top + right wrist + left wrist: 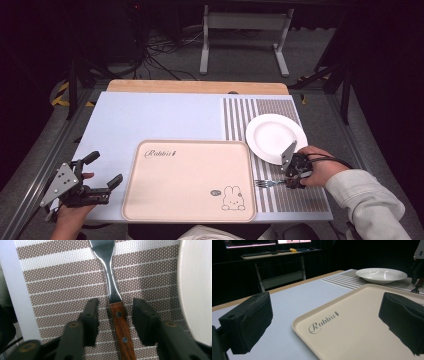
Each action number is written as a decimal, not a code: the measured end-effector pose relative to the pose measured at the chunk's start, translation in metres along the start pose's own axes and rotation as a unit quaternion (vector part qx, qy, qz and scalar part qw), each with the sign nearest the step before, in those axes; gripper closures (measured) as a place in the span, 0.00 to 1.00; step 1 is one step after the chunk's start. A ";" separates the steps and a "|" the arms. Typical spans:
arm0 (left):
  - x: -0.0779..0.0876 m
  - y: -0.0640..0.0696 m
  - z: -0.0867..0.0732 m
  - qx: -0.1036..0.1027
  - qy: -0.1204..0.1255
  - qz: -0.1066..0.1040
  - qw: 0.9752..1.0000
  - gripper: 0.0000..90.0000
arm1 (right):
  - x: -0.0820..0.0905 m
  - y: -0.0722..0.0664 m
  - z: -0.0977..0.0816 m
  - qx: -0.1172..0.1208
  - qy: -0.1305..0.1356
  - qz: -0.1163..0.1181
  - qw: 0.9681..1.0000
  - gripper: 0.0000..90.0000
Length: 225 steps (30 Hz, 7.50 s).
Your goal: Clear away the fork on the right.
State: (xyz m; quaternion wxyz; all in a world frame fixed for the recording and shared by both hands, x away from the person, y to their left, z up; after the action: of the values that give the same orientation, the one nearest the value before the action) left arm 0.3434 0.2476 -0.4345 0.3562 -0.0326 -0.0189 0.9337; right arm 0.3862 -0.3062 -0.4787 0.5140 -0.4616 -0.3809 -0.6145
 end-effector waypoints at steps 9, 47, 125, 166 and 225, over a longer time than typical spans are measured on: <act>0.000 0.000 0.000 0.000 0.000 -0.001 1.000 0.00 | -0.003 0.002 0.000 0.037 -0.027 0.009 0.999 0.84; 0.000 0.001 0.000 0.001 -0.003 -0.004 1.000 0.00 | 0.033 -0.002 0.013 0.058 0.000 -0.024 0.998 0.87; 0.000 0.001 0.002 0.006 0.005 -0.009 1.000 0.00 | 0.031 -0.026 0.185 -0.260 0.208 -0.055 0.941 0.87; 0.000 0.002 0.001 0.003 0.000 -0.012 1.000 0.00 | -0.007 -0.024 0.170 -0.448 0.168 -0.100 0.872 0.87; 0.000 0.002 0.001 -0.001 -0.001 -0.012 1.000 0.00 | -0.048 -0.028 0.154 -0.488 0.105 -0.069 0.864 0.66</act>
State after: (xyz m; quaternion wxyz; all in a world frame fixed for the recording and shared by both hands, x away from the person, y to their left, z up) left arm 0.3418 0.2459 -0.4336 0.3670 -0.0315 -0.0206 0.9295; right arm 0.3876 -0.1429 -0.4807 0.2166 -0.5589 -0.0075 -0.8004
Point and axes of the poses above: each handheld gripper's, and its own axes: x roughly backward along the jaws, z roughly out of its top, y roughly to its right, the point moved 7 cm from there along -x, roughly forward along the jaws, and after that the axes turned 11 degrees about y, right-handed, at the moved point
